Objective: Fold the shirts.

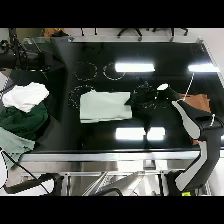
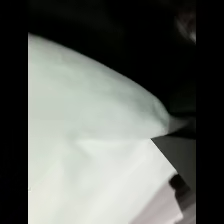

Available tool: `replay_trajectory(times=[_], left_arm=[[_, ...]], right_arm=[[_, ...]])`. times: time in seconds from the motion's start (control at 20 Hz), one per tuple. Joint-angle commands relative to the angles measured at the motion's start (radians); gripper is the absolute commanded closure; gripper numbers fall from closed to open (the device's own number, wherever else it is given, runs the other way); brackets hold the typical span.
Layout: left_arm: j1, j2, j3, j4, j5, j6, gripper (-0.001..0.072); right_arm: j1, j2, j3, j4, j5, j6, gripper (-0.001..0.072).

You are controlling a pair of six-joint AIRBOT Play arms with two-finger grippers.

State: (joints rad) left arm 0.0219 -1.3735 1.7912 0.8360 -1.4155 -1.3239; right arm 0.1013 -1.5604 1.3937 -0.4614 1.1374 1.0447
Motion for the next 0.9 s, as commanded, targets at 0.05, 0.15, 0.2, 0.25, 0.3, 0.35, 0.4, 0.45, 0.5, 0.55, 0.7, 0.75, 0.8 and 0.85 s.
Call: replay_trajectory(times=[0.05,0.15,0.2,0.25,0.3,0.35,0.4,0.45,0.5,0.55,0.7,0.75,0.8,0.85], left_arm=[[0.0,0.0,0.0,0.001,-0.001,0.0,0.0695],[0.0,0.0,0.0,0.0,-0.018,0.0,0.0695],[0.0,0.0,0.0,0.001,-0.028,0.0,0.0695],[0.0,0.0,0.0,0.0,-0.035,0.0,0.0695],[0.0,0.0,0.0,0.001,-0.041,0.0,0.0695],[0.0,0.0,0.0,0.001,-0.047,0.0,0.0695],[0.0,0.0,0.0,0.001,-0.051,0.0,0.0695],[0.0,0.0,0.0,0.001,-0.051,0.0,0.0695],[0.0,0.0,0.0,0.001,-0.051,0.0,0.0695],[0.0,0.0,0.0,0.001,-0.051,0.0,0.0695],[0.0,0.0,0.0,0.001,-0.051,0.0,0.0695],[0.0,0.0,0.0,0.001,-0.051,0.0,0.0695],[0.0,0.0,0.0,0.001,-0.051,0.0,0.0695],[0.0,0.0,0.0,0.001,-0.051,0.004,0.0695]], right_arm=[[-0.021,0.06,0.087,0.148,0.064,-0.077,0.0692],[-0.079,0.127,0.151,0.149,0.064,-0.058,0.0693],[-0.117,0.159,0.179,0.149,0.064,-0.036,0.0692],[-0.162,0.192,0.204,0.149,0.064,-0.014,0.0693],[-0.206,0.221,0.224,0.148,0.064,0.005,0.0693],[-0.255,0.248,0.241,0.148,0.064,0.021,0.0693],[-0.313,0.272,0.257,0.149,0.057,0.039,0.0693],[-0.375,0.292,0.27,0.149,0.04,0.053,0.0693],[-0.438,0.304,0.282,0.149,0.021,0.072,0.0693],[-0.508,0.312,0.293,0.149,0.007,0.087,0.0693],[-0.697,0.313,0.298,0.136,0.016,0.154,0.0692],[-0.752,0.315,0.298,0.109,0.022,0.188,0.0693],[-0.793,0.316,0.298,0.085,0.026,0.218,0.0693],[-0.834,0.321,0.298,0.051,0.036,0.248,0.0693]])
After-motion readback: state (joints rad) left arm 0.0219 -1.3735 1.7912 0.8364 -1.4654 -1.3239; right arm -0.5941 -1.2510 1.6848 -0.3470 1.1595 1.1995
